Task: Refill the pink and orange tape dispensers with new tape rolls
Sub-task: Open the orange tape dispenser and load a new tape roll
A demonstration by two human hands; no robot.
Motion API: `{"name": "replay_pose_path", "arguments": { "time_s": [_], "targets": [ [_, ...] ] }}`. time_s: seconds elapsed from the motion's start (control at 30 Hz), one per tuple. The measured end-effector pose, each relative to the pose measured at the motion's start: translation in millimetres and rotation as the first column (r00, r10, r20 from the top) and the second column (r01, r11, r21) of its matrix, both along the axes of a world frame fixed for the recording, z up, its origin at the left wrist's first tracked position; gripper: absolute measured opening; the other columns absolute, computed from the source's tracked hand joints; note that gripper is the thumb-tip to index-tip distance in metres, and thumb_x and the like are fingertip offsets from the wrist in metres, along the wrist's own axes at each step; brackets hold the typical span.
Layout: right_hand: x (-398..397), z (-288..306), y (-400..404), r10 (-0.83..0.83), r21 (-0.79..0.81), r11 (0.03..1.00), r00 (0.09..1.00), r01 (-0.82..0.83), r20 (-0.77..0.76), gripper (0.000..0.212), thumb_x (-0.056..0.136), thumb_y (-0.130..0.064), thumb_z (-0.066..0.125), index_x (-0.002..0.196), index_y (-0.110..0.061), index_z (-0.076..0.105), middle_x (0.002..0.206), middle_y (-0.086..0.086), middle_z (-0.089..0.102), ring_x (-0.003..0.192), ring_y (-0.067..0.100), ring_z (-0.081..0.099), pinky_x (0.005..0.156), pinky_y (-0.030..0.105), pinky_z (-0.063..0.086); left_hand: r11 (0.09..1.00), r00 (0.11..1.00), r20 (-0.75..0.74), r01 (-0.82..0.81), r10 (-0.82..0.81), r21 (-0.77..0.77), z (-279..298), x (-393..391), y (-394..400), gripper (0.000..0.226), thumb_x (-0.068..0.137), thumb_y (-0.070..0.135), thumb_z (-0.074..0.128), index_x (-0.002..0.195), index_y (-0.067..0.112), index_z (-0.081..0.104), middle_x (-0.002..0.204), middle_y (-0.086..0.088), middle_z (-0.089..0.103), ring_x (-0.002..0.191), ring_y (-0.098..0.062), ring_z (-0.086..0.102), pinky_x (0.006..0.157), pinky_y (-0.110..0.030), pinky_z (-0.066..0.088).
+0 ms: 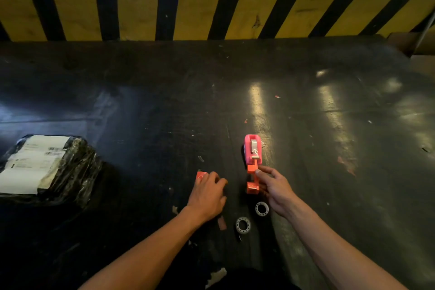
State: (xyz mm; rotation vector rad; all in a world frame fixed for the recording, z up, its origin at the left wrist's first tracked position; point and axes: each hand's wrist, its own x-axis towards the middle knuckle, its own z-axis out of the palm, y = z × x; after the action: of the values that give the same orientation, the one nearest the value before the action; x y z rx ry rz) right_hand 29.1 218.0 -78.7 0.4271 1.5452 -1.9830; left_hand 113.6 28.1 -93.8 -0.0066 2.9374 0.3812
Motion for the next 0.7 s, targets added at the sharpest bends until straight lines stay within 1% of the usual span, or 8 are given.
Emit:
{"name": "replay_pose_path", "arguments": {
  "time_s": [0.07,0.17,0.23,0.43,0.5,0.6,0.63,0.7],
  "targets": [
    [-4,-1,7,-0.034,-0.003,0.999,0.999,0.034,0.008,0.027,0.089,-0.007,0.067,0.115,-0.008,0.060,0.101,0.020,0.069,0.072,0.023,0.070,0.055,0.033,0.059,0.994,0.996,-0.009,0.090,-0.089,0.067,5,4,6,0.048,0.092,0.042,0.061,0.135,0.025,0.052,0.133,-0.005,0.051,0.123,-0.024,0.049,0.105,-0.040,0.041],
    [-8,-2,13,-0.092,-0.002,0.996,0.996,0.092,0.018,0.030,0.088,-0.007,0.068,0.117,-0.006,0.059,0.100,0.022,0.068,0.066,0.022,0.072,0.051,0.031,0.058,0.938,0.931,0.197,0.259,-0.306,0.231,6,10,18,0.059,0.086,0.046,0.069,0.139,0.027,0.049,0.130,-0.006,0.050,0.119,-0.024,0.050,0.098,-0.038,0.045],
    [-9,-2,14,-0.116,0.001,0.993,0.993,0.116,0.017,0.031,0.087,-0.007,0.068,0.117,-0.006,0.059,0.098,0.021,0.069,0.064,0.021,0.073,0.050,0.030,0.057,0.908,0.868,0.294,0.333,-0.400,0.252,3,13,25,0.066,0.082,0.042,0.076,0.140,0.027,0.046,0.133,-0.007,0.047,0.120,-0.024,0.047,0.098,-0.040,0.046],
    [-4,1,16,-0.112,0.000,0.994,0.993,0.112,0.028,0.030,0.088,-0.007,0.067,0.117,-0.007,0.060,0.109,0.024,0.068,0.075,0.025,0.073,0.053,0.031,0.058,0.920,0.907,0.196,0.332,-0.372,0.209,-7,14,33,0.049,0.088,0.031,0.071,0.131,0.017,0.051,0.129,-0.010,0.053,0.115,-0.026,0.054,0.098,-0.042,0.048],
    [-2,4,16,-0.100,0.002,0.995,0.995,0.100,0.031,0.028,0.089,-0.007,0.066,0.116,-0.006,0.059,0.110,0.025,0.067,0.077,0.026,0.071,0.053,0.032,0.058,0.924,0.933,0.177,0.256,-0.313,0.285,-11,14,30,0.045,0.086,0.033,0.072,0.123,0.017,0.053,0.124,-0.006,0.056,0.111,-0.023,0.057,0.095,-0.037,0.049],
    [2,9,13,-0.073,-0.016,0.997,0.997,0.073,0.033,0.029,0.091,-0.006,0.062,0.120,-0.002,0.057,0.104,0.025,0.064,0.069,0.023,0.069,0.050,0.031,0.057,0.870,0.978,0.190,-0.018,-0.088,0.494,-16,15,24,0.045,0.083,0.045,0.073,0.122,0.028,0.056,0.118,0.002,0.059,0.103,-0.009,0.060,0.088,-0.024,0.051],
    [4,11,11,-0.058,-0.016,0.998,0.998,0.059,0.029,0.030,0.092,-0.005,0.062,0.121,-0.001,0.056,0.102,0.024,0.064,0.069,0.023,0.068,0.050,0.030,0.057,0.810,0.979,0.204,-0.129,0.013,0.571,-17,15,22,0.046,0.083,0.050,0.072,0.123,0.032,0.057,0.116,0.004,0.061,0.099,-0.005,0.062,0.083,-0.018,0.052],
    [6,15,8,-0.022,-0.018,1.000,1.000,0.022,0.014,0.030,0.092,-0.005,0.061,0.121,-0.001,0.056,0.099,0.021,0.065,0.072,0.022,0.067,0.052,0.029,0.056,0.601,0.936,0.292,-0.351,0.197,0.718,-18,11,19,0.038,0.085,0.052,0.070,0.119,0.038,0.062,0.109,0.004,0.067,0.090,-0.005,0.069,0.068,-0.015,0.053]
  ]
}}
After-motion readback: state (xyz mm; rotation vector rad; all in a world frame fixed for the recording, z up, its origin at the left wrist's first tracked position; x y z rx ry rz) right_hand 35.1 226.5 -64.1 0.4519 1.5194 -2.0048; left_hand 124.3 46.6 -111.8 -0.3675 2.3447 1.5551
